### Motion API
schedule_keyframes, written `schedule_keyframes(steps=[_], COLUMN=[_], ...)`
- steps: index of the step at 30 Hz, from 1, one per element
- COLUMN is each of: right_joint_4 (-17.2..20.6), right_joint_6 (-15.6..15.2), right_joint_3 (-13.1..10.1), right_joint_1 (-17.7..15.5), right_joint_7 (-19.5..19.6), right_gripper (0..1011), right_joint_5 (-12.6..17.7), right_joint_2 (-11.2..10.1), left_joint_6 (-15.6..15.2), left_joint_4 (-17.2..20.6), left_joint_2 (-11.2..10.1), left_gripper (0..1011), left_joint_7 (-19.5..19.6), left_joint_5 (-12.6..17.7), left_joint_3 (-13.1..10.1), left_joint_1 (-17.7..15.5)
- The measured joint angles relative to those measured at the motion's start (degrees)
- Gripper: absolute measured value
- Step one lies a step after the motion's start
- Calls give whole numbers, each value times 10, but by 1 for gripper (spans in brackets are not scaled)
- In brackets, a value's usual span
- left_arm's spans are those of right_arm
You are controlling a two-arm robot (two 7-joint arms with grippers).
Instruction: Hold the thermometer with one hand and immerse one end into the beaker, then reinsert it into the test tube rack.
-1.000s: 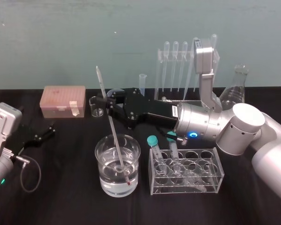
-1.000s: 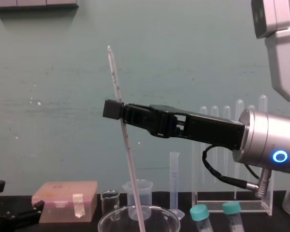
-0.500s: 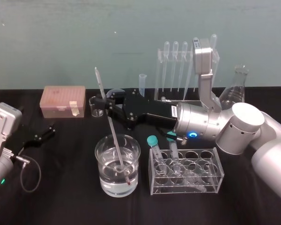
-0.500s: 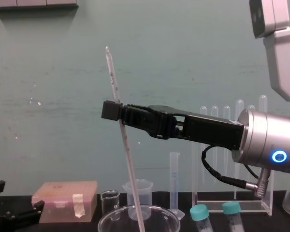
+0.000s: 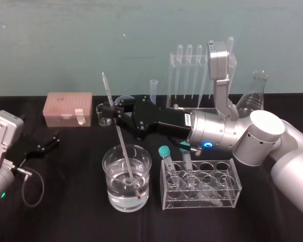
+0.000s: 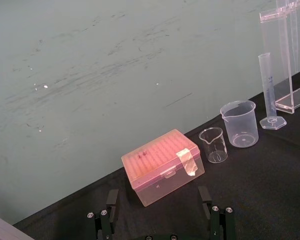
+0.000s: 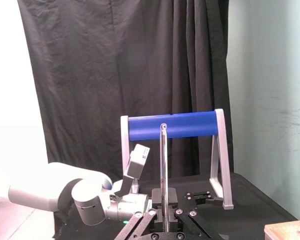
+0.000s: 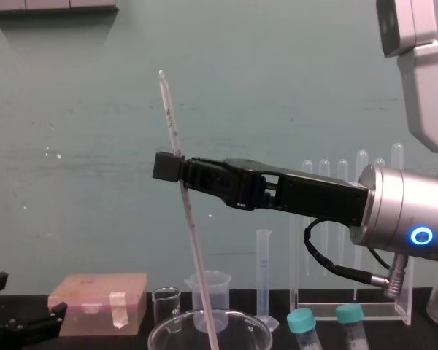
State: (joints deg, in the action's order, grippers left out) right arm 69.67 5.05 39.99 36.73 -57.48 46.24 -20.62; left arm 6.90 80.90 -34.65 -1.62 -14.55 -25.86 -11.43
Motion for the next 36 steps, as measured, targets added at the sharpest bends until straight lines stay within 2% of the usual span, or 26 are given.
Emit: schedule_keyframes(steps=[28,32,36], right_joint_4=[7,15,36], right_joint_6=[-5,-12,-34], right_joint_3=[0,-5,-15], right_joint_1=[-1,6,22], right_joint_7=[3,3,3], right_gripper=[57,57,57], right_joint_5=[1,10,31], right_joint_2=[-2,-3,-8], left_joint_6=[0,0,0], left_joint_4=[0,0,0], left_joint_2=[0,0,0], left_gripper=[1008,1008,1008], left_joint_7=[0,0,0], left_joint_5=[0,0,0], left_joint_3=[0,0,0], left_joint_1=[0,0,0])
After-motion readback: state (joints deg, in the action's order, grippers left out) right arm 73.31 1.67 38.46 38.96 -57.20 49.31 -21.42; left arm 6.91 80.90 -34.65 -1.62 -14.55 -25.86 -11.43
